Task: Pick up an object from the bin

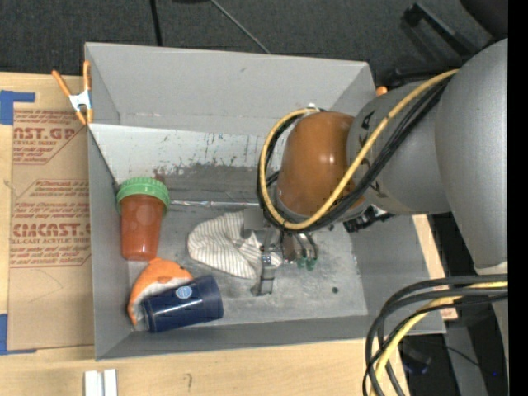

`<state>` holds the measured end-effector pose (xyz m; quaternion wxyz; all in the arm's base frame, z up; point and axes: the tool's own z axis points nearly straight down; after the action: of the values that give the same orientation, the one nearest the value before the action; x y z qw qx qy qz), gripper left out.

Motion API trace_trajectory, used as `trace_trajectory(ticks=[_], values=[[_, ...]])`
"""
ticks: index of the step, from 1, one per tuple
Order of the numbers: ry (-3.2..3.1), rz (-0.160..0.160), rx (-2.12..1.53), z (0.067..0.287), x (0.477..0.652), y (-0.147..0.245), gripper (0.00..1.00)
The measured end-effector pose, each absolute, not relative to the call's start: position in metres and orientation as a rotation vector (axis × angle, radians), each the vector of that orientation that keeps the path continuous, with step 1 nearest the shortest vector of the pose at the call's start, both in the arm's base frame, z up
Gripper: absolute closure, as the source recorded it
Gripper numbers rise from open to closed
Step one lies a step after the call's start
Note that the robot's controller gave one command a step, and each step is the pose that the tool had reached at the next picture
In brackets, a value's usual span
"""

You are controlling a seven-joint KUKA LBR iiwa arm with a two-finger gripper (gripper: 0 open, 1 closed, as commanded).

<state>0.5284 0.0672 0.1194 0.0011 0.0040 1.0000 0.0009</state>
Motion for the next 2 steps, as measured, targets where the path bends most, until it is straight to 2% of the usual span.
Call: trace_trajectory(ticks=[1,2], values=[[3.13,0.002,0.237,0.082,0.52,0.078,0.0],[3.114,0.002,0.387,0.07,0.527,0.079,1.0]])
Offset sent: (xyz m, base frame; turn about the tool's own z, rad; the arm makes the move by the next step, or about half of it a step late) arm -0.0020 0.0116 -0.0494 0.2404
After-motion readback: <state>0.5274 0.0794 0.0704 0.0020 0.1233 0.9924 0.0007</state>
